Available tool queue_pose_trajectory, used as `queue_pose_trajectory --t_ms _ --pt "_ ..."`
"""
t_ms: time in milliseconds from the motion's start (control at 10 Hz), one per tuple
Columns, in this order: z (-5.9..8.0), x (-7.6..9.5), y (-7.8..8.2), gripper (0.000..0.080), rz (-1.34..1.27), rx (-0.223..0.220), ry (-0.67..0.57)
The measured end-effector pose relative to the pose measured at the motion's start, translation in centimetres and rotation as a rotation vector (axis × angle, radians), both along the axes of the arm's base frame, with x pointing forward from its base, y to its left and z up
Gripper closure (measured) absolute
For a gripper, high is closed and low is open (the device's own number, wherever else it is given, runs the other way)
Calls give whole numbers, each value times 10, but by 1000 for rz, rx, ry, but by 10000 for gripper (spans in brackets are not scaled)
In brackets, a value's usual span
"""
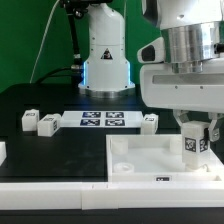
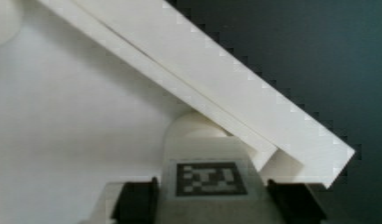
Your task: Assemble one leg
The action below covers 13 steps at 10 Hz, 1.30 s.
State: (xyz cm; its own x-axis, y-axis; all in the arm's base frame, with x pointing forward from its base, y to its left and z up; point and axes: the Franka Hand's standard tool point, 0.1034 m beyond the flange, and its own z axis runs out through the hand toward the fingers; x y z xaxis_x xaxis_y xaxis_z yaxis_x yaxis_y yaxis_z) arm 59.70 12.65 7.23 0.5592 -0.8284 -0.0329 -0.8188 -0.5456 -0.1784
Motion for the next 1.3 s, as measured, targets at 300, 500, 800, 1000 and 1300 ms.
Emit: queue_pose_trajectory --t_ms 300,500,800,1000,1300 --pt "0 0 0 384 84 -8 -11" --pt "2 3 0 166 311 -48 -40" --pt "2 3 7 153 759 -124 -67" --pt "2 7 4 151 1006 -153 -84" --pt "2 9 -4 151 1295 -192 -114"
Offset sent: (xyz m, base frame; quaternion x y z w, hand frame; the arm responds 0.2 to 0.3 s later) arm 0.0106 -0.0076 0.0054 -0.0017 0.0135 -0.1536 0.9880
